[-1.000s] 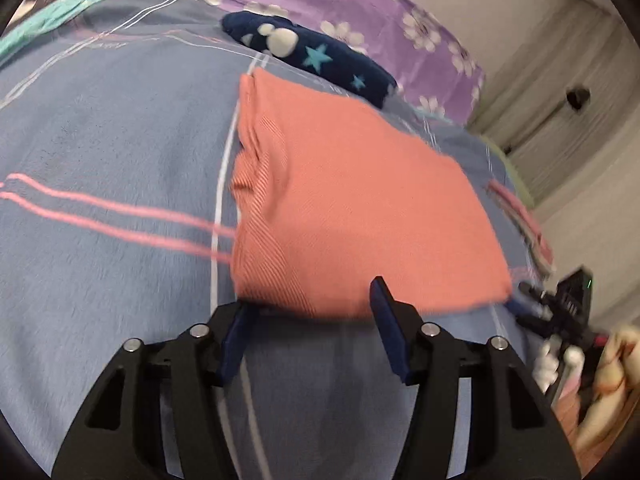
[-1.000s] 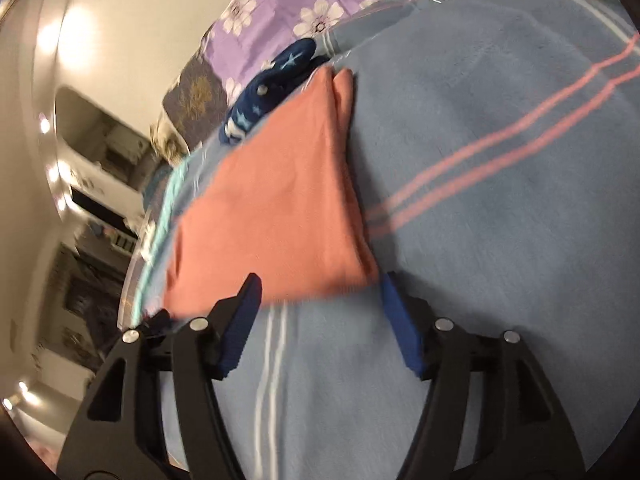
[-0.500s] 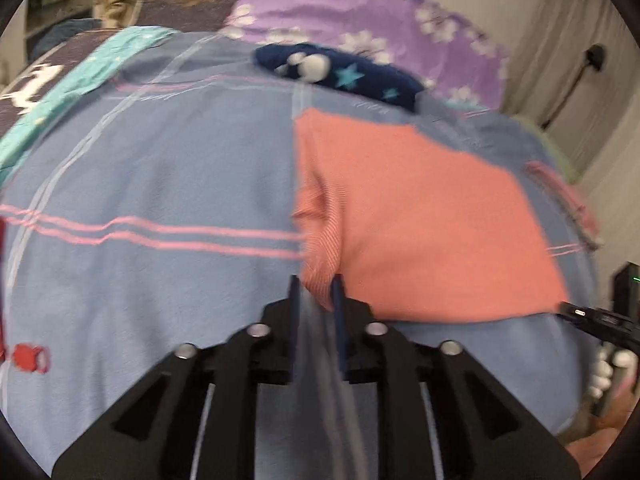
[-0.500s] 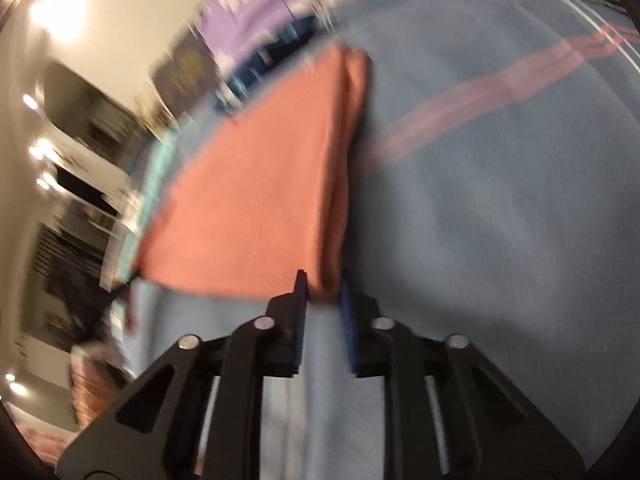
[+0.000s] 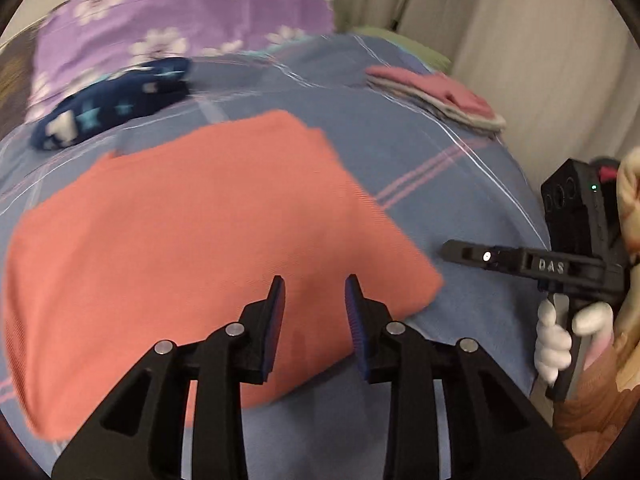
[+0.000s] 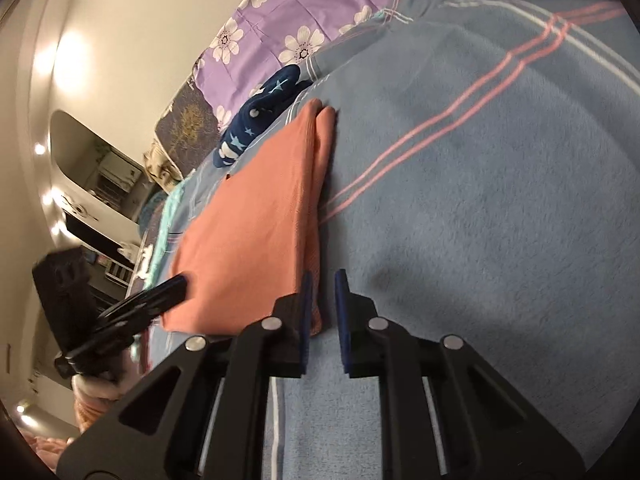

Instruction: Fold small clothes

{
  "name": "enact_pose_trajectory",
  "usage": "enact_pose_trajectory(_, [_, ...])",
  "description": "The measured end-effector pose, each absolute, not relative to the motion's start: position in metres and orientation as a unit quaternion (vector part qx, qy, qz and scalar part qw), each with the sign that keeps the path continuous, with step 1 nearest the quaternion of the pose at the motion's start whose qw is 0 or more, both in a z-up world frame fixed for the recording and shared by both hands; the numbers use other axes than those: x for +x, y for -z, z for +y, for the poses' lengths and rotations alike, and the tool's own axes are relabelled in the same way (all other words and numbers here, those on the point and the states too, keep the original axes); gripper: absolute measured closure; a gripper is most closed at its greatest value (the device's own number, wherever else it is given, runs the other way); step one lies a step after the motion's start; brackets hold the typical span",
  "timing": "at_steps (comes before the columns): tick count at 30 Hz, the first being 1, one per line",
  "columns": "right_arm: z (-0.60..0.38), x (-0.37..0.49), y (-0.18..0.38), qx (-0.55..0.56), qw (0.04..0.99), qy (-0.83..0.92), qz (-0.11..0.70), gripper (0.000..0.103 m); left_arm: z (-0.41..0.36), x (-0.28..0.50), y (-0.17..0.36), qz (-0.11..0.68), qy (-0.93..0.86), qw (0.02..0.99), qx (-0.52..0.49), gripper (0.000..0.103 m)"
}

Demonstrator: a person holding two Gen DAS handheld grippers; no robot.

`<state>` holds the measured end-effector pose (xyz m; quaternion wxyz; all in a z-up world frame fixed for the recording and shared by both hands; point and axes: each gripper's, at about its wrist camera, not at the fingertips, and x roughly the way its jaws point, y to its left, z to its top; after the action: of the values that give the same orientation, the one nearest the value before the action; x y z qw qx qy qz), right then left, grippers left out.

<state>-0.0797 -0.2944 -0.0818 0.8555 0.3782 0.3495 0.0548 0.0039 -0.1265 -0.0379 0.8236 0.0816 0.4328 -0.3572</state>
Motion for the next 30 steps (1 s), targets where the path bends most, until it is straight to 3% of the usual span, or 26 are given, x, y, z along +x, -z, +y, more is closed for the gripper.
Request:
enact_pose_trajectory(3, [-0.3, -0.096, 0.085, 0.371, 0.859, -0.036, 0.35, 0.09, -0.168, 0.013, 0.046, 0.46, 0.372, 0.802, 0.079, 0.068])
enact_pose_trajectory(5, [-0.309, -0.103, 0.089, 0.371, 0.859, -0.016, 0.352, 0.09, -0.19, 0.014, 0.048, 0.46, 0.362, 0.804, 0.099, 0.06])
enact_pose_trajectory(7, [-0.316, -0.109, 0.094, 0.379, 0.856, -0.012, 0.351, 0.09, -0.21, 0.008, 0.05, 0.447, 0.353, 0.811, 0.133, 0.044])
enact_pose_trajectory(11, [-0.317, -0.108, 0.098, 0.379, 0.857, -0.021, 0.349, 0.089, -0.235, -0.008, 0.061, 0.424, 0.322, 0.818, 0.218, 0.042])
enact_pose_trajectory(12, [-0.316, -0.107, 0.097, 0.375, 0.858, -0.023, 0.35, 0.088, -0.233, -0.006, 0.065, 0.424, 0.313, 0.82, 0.223, 0.044])
enact_pose_trajectory(14, [-0.314, -0.105, 0.096, 0.372, 0.859, -0.028, 0.351, 0.085, -0.216, 0.004, 0.068, 0.446, 0.308, 0.819, 0.186, 0.064])
enact_pose_trajectory(16, [-0.315, -0.106, 0.095, 0.372, 0.859, -0.033, 0.351, 0.084, -0.189, 0.017, 0.065, 0.473, 0.306, 0.818, 0.118, 0.071])
enact_pose_trajectory(22, [-0.313, -0.095, 0.092, 0.356, 0.86, -0.041, 0.362, 0.08, -0.155, 0.033, 0.068, 0.5, 0.312, 0.807, 0.035, 0.074])
enact_pose_trajectory(30, [-0.31, -0.034, 0.059, 0.265, 0.878, -0.065, 0.393, 0.072, -0.157, 0.029, 0.071, 0.504, 0.332, 0.797, 0.014, 0.074])
